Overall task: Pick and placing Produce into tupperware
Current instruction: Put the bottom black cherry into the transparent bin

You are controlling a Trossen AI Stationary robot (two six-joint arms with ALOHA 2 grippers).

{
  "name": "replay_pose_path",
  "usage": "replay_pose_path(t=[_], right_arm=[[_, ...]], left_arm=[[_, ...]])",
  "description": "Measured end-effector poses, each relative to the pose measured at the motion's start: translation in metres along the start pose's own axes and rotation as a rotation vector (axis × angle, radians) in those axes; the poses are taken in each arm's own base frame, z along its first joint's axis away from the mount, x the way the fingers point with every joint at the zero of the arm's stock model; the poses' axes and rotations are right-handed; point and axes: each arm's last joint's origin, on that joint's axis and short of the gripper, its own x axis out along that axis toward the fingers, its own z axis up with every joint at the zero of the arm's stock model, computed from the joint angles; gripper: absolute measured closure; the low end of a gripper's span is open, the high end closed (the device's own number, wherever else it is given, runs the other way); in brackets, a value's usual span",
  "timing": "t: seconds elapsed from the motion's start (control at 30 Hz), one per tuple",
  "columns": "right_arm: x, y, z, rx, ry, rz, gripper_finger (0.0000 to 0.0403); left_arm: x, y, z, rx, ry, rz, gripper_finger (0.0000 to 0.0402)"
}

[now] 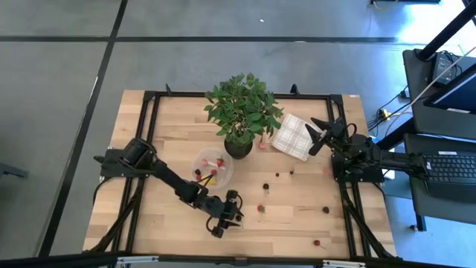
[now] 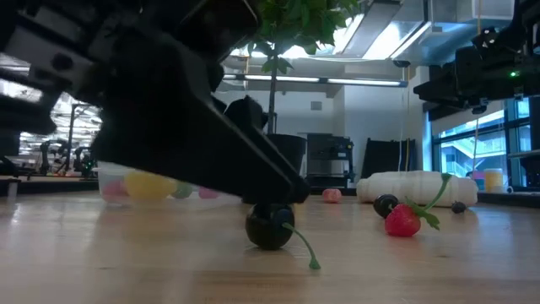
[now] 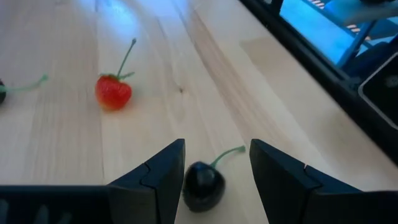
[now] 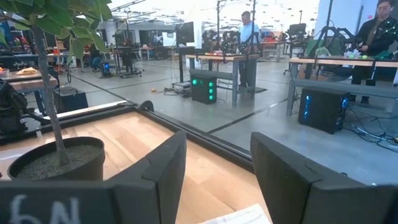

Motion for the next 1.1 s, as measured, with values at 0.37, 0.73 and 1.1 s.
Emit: replay_pose_path(t=[0.37, 0.73, 1.1], right_arm=[[0.000, 0.000, 0.000, 0.000, 0.000, 0.000, 0.0221], [0.000, 0.000, 0.000, -0.002, 0.002, 0.000, 0.0221], [0.000, 0.000, 0.000, -0.002, 0.003, 0.000, 0.0221]], left_arm=[[0.009, 0.004, -0.014, -0.004, 0.039, 0.021, 0.0227], [0.009, 0.001, -0.014, -0.002, 0.031, 0.013, 0.0227], [0.009, 0.001, -0.013, -0.001, 0.025, 0.012, 0.0242]])
